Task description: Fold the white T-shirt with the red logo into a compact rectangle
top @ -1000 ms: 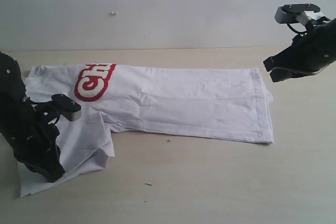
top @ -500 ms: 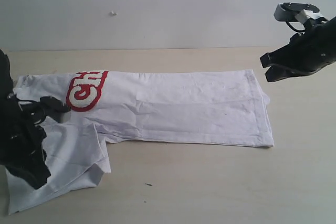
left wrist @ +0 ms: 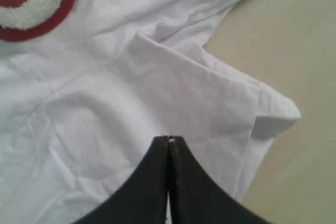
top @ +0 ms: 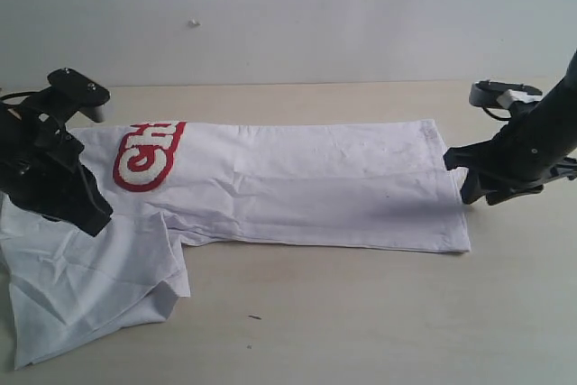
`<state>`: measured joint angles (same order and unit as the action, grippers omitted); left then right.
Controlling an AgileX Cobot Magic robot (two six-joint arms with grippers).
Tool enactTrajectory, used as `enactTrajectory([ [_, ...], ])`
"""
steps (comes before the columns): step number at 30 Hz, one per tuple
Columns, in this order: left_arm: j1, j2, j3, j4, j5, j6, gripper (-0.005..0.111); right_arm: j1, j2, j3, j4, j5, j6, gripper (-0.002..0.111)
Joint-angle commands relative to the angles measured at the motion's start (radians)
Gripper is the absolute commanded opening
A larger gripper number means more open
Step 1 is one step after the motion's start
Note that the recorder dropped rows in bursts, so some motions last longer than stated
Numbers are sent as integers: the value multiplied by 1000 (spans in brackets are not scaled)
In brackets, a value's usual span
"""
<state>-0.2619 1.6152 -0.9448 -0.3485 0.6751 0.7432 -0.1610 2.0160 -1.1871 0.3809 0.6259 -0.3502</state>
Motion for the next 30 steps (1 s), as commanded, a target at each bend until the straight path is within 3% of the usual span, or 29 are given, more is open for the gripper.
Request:
enactTrajectory([
  [1, -7, 3, 0, -60, -44, 56, 0, -2, 63, -21, 241, 0, -227, 38],
  [7, -7, 3, 0, -68, -64, 68, 0, -2, 126, -73, 300, 106, -297, 34],
  [12, -7, 3, 0, -68, -66, 68, 0, -2, 117, -141, 303, 199, -312, 1],
  [17, -7, 3, 0, -70, -78, 68, 0, -2, 86, -208, 475, 309, -460, 0],
  [19, -7, 3, 0, -73, -81, 68, 0, -2, 75, -209, 450, 295, -460, 3],
  [23, -7, 3, 0, -74, -80, 73, 0, -2, 47, -209, 102, 143, -232, 37],
  [25, -7, 3, 0, -74, -81, 75, 0, -2, 47, -209, -37, 90, -124, 49],
  [27, -7, 3, 0, -82, -81, 90, 0, -2, 59, -217, -91, 75, -67, 51],
  [30, -7, 3, 0, -87, -88, 90, 0, -2, 103, -258, 43, 103, -132, 51],
])
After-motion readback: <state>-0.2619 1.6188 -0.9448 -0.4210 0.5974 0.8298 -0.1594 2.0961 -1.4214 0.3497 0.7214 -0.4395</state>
